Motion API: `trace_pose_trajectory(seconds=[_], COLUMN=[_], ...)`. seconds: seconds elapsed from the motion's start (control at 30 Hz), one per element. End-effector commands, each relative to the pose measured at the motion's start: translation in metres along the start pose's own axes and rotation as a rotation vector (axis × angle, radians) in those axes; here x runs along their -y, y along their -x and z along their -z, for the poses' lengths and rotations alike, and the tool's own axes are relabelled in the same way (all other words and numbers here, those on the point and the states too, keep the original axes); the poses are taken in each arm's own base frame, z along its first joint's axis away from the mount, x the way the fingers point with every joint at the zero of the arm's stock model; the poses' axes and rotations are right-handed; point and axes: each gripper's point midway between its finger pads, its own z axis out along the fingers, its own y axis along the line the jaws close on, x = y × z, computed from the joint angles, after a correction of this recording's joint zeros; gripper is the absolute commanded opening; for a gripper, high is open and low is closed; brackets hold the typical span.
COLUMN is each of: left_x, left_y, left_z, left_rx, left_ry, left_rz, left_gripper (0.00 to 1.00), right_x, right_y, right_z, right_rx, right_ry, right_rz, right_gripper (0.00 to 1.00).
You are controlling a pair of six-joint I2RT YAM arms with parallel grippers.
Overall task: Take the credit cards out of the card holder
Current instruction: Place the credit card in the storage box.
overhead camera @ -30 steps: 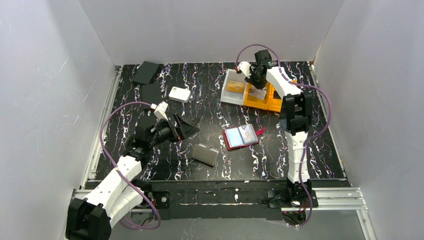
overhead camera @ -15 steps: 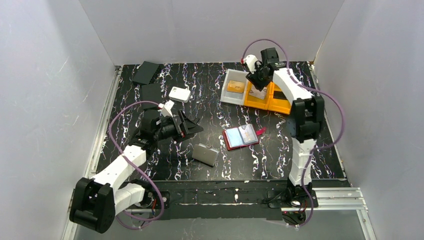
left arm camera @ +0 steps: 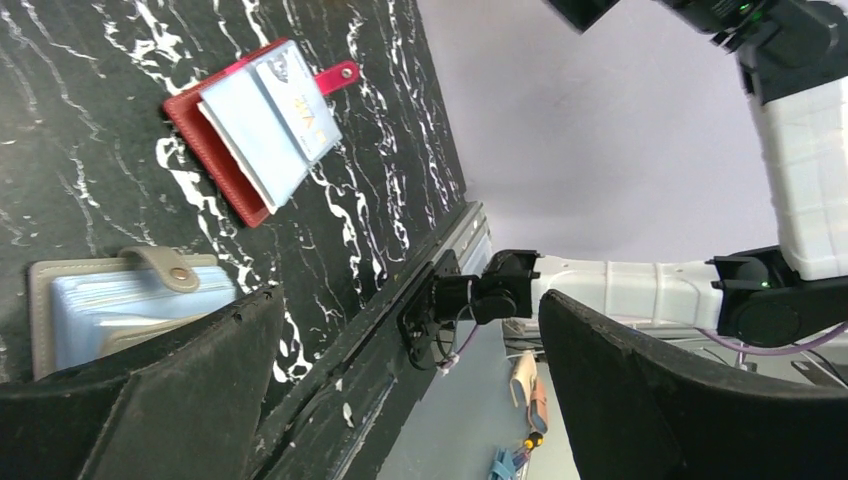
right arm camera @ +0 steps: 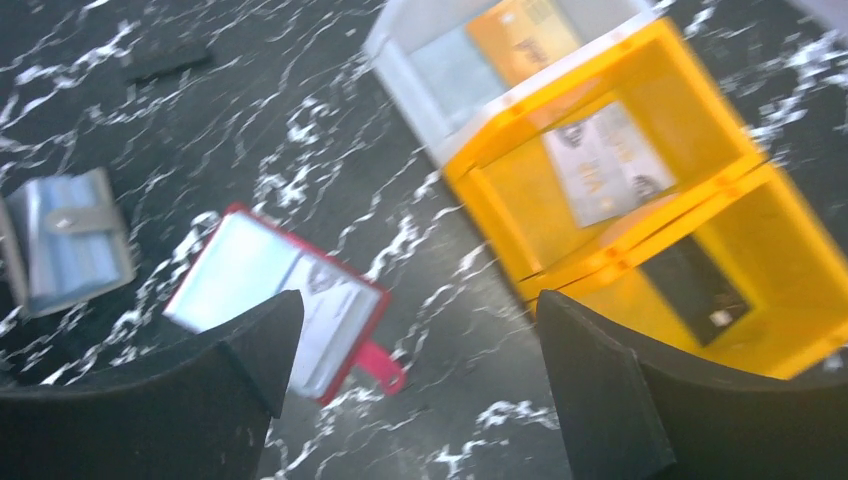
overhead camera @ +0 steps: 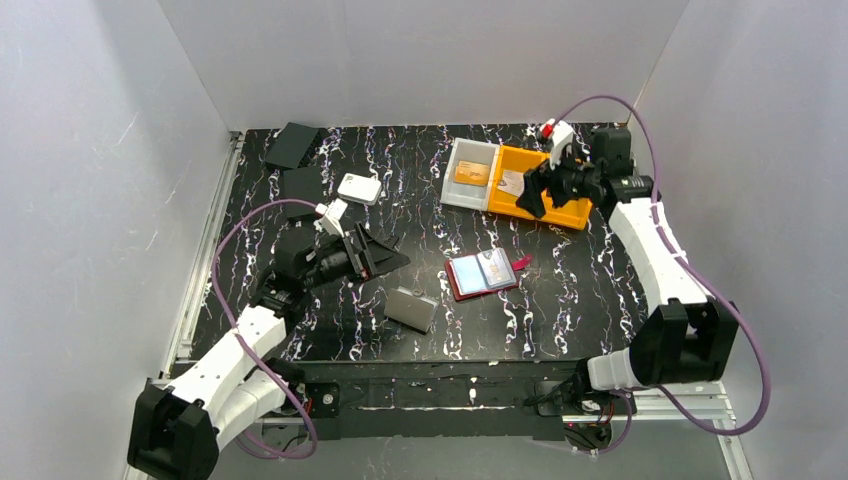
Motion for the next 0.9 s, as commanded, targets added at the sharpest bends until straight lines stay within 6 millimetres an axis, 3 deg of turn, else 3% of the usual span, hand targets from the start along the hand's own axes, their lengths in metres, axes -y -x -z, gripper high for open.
trace_pose_trajectory(seconds=[0.0,0.2,0.33,0.6,0.87], left_x=[0.018,0.036,0.038,0.03,0.025], left_y=[-0.011,-0.03,-0.036,-0.044,-0.061], left_z=[-0.004,-0.019,-0.025,-0.038,-0.067], left_rx=[-0.017,-0.072,-0.088,-0.121,-0.19], left_ry=[-0.04,-0.064,-0.059,-0.015,0.04], left_rz=[-0.035,-0.099,-0.122,-0.131,-0.152], left_gripper=[0.98,0.98,0.98,0.98,0.98], right_x=[-0.035,-0.046,-0.036,-0.026,-0.036], right_y=[0.001,-0.009,-0.01,-0.024,-0.058], right_z=[0.017,0.044,0.056,0.044,0.027], right_rx=[0.124,0.248,0.303,0.301,0.267], right_ry=[0.113,0.089,0.06,0.08,0.117], right_rz=[-0.057,-0.08,-0.123,-0.218,-0.266], right_gripper=[0.98,0.98,0.98,0.98,0.98])
